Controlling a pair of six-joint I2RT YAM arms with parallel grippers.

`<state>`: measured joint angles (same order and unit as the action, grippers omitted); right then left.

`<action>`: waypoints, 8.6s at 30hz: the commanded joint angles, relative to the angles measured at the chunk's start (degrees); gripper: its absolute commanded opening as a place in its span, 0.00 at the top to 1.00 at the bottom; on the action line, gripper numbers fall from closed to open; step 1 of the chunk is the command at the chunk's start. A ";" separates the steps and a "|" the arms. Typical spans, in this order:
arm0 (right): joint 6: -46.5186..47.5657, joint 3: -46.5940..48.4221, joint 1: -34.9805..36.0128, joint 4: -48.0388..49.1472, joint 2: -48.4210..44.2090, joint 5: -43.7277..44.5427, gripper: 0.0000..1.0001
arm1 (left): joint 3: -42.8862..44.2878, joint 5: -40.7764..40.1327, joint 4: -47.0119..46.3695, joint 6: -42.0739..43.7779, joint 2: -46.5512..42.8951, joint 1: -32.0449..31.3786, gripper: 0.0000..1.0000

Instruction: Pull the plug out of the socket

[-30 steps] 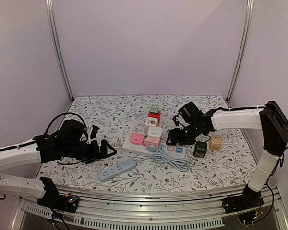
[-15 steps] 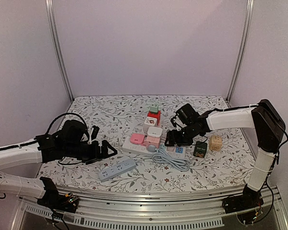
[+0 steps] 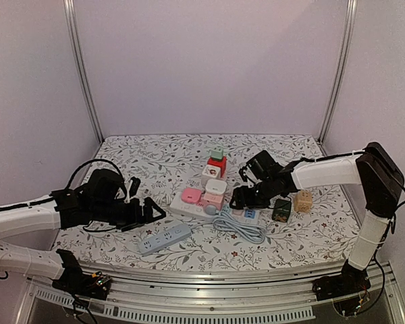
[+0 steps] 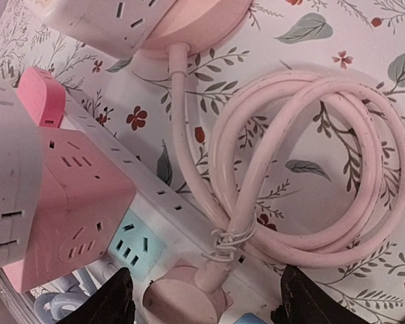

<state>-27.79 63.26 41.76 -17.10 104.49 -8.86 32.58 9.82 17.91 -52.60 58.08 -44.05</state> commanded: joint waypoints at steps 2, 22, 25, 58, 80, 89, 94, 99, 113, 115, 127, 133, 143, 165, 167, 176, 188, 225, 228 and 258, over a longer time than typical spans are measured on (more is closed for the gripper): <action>-5.93 -6.19 6.68 -2.88 -3.22 -2.80 0.27 | 0.49 0.11 -1.03 -0.23 -0.06 0.81 0.00; -12.16 -3.59 14.58 -12.78 -23.80 9.93 0.18 | -2.41 0.85 -6.07 -1.97 -2.63 0.72 0.01; -12.42 -0.97 14.56 -12.70 -22.35 11.73 0.19 | -1.89 1.92 -8.45 -2.36 -0.95 0.72 0.03; -13.54 9.39 9.74 -1.35 -2.38 -0.81 0.45 | 10.50 7.64 -23.38 -2.60 24.71 -2.05 0.50; -14.34 5.36 10.45 4.78 -9.96 -3.69 0.55 | 13.39 9.63 -27.56 -4.36 33.98 -2.09 0.58; -13.59 3.74 10.53 3.58 -11.61 2.71 0.50 | 13.40 9.87 -28.27 -4.23 34.95 -2.09 0.59; -13.63 4.06 9.76 3.66 -9.20 2.09 0.39 | 13.81 11.07 -28.96 -4.05 36.04 -2.02 0.61; -13.22 5.12 9.40 3.71 -5.76 0.45 0.34 | 14.59 11.91 -28.35 -3.65 36.92 -2.09 0.63; -14.24 6.27 9.30 8.14 -0.62 -3.18 0.34 | 12.02 11.75 -30.01 -5.12 37.61 -2.26 0.69; -14.80 5.67 9.26 9.43 -0.58 -3.56 0.35 | 11.73 11.75 -30.10 -5.23 37.56 -2.27 0.69; -13.02 1.40 10.04 13.24 -7.22 -3.09 0.46 | 11.46 11.21 -29.89 -5.59 37.03 -2.27 0.70; -10.42 1.01 12.42 13.07 -9.35 -1.57 0.47 | 13.35 11.59 -29.25 -5.30 38.30 -2.27 0.70; -5.13 3.02 15.34 7.71 -6.15 6.33 0.48 | 14.47 11.35 -29.00 -5.12 39.37 -2.62 0.70; 6.51 13.74 16.44 -6.06 2.37 17.86 0.57 | 13.87 10.57 -29.86 -5.76 39.47 -2.86 0.71; 6.39 13.73 16.44 -6.18 2.55 17.95 0.57 | 13.53 10.63 -29.86 -5.80 39.32 -2.88 0.71; 5.83 15.92 16.43 -7.02 5.81 16.63 0.70 | 14.18 10.84 -27.78 -4.57 38.77 -2.88 0.71; 6.55 13.96 16.59 -9.31 4.61 18.76 0.93 | 16.32 12.27 -28.10 -3.27 40.87 -2.88 0.72; 2.29 14.64 16.53 -8.15 5.93 15.92 1.00 | 15.93 13.06 -35.43 -4.77 44.39 -3.03 0.44; 2.09 14.85 16.56 -8.16 6.07 15.96 1.00 | 16.29 13.02 -34.71 -4.46 45.79 -3.35 0.47; -3.42 9.97 10.72 -2.26 0.23 5.23 1.00 | 16.90 5.93 -27.91 -3.38 50.22 -6.70 0.61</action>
<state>-27.99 75.42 53.04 -20.73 105.36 1.10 50.87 16.97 -18.57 -57.04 103.72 -47.94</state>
